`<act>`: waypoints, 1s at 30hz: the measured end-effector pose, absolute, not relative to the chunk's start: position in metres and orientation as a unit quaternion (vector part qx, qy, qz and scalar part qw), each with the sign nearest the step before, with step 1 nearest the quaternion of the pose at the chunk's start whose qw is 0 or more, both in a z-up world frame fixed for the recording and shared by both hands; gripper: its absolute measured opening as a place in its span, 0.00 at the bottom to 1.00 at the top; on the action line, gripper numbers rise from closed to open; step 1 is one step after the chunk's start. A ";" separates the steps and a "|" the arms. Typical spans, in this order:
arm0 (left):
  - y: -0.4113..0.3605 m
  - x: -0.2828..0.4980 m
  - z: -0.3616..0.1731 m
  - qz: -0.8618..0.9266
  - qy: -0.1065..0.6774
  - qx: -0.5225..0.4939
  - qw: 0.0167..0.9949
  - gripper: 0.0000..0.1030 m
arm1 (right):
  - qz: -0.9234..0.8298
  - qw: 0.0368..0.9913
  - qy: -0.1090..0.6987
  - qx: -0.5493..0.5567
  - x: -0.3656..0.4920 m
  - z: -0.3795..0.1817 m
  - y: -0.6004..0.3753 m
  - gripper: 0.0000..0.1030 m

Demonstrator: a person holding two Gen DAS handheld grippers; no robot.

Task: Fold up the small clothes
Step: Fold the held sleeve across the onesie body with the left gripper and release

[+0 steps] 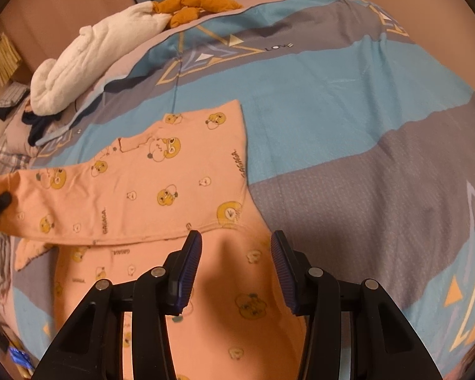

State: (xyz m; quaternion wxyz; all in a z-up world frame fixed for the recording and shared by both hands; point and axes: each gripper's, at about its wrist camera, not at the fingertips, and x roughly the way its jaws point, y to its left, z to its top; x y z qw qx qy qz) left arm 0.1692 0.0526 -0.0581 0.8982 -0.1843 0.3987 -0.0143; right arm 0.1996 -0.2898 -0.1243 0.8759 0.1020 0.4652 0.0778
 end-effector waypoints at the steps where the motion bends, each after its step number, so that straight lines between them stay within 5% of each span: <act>1: 0.055 0.170 -0.061 -0.014 0.402 -0.186 0.896 0.05 | 0.078 0.875 0.467 0.101 0.202 -0.125 -0.288 0.44; 30: 0.084 0.173 -0.128 0.020 0.474 -0.182 0.861 0.06 | 0.063 0.854 0.512 0.066 0.230 -0.154 -0.259 0.43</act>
